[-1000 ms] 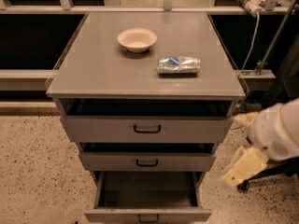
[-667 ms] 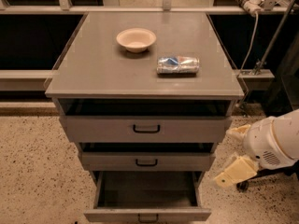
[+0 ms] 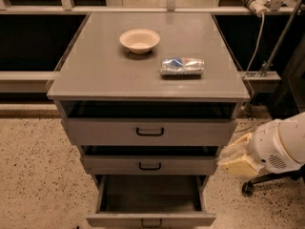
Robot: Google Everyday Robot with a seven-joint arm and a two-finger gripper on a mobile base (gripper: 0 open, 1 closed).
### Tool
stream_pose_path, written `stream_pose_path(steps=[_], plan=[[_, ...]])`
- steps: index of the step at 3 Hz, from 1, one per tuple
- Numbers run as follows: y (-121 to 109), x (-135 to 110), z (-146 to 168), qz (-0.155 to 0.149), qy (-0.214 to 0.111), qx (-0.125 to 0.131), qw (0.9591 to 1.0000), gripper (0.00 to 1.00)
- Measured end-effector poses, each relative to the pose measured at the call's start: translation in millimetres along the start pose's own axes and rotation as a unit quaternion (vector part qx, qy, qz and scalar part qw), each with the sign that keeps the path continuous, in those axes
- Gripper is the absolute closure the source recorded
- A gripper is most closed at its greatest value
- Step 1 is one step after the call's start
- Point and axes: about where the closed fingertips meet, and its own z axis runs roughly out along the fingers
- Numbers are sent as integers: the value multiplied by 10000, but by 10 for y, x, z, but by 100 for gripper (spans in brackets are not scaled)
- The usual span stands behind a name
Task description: Close bottom drawer
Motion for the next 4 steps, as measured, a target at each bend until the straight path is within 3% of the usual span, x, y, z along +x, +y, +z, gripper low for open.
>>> stream_pose_path(steps=[1, 2, 3, 4], plan=[[24, 59, 41, 25, -165, -32, 9999, 88], [74, 464, 480, 557, -731, -238, 9955, 100], [-34, 1082, 1210, 1579, -1062, -412, 9809, 100], [-226, 1436, 1807, 2219, -1409, -488, 9636, 100]])
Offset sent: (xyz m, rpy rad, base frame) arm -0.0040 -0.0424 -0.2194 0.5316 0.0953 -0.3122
